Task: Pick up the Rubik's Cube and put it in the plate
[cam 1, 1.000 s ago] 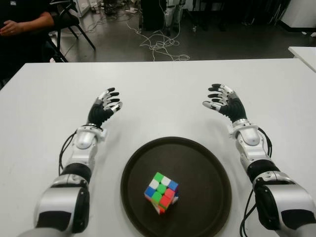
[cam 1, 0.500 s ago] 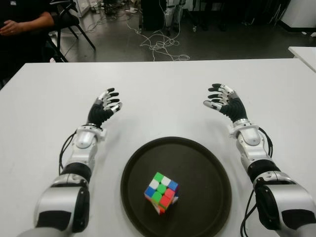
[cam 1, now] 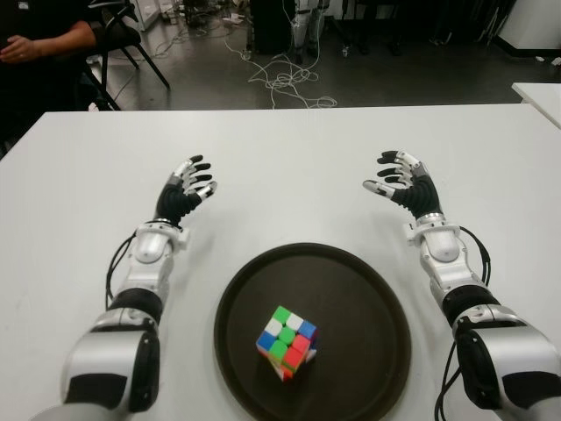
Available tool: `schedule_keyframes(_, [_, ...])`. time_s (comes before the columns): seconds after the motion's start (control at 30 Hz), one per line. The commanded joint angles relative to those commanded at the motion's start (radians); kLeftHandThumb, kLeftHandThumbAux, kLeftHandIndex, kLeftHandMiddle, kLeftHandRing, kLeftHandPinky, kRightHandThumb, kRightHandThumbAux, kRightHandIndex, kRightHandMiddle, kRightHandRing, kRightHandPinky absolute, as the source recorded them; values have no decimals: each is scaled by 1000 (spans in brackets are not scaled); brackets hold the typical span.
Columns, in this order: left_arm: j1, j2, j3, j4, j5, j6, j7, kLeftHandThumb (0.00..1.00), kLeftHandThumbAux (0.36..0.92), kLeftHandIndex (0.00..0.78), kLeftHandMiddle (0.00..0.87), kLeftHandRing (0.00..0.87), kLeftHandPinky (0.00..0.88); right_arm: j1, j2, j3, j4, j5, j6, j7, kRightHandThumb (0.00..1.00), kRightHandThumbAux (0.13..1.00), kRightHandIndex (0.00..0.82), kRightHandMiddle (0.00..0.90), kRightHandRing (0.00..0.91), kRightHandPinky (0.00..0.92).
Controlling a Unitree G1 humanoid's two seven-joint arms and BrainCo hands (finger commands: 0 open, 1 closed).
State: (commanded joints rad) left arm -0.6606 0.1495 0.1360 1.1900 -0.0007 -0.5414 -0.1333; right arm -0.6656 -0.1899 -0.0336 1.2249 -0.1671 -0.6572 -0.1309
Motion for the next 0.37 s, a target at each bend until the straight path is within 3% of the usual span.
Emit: schedule_keyframes(0.37, [4,2,-1,11,7,-22,13,103,785,148,216,208,210,-1,-3,27,16,-38,-8,-62,44,714,306,358,375,374])
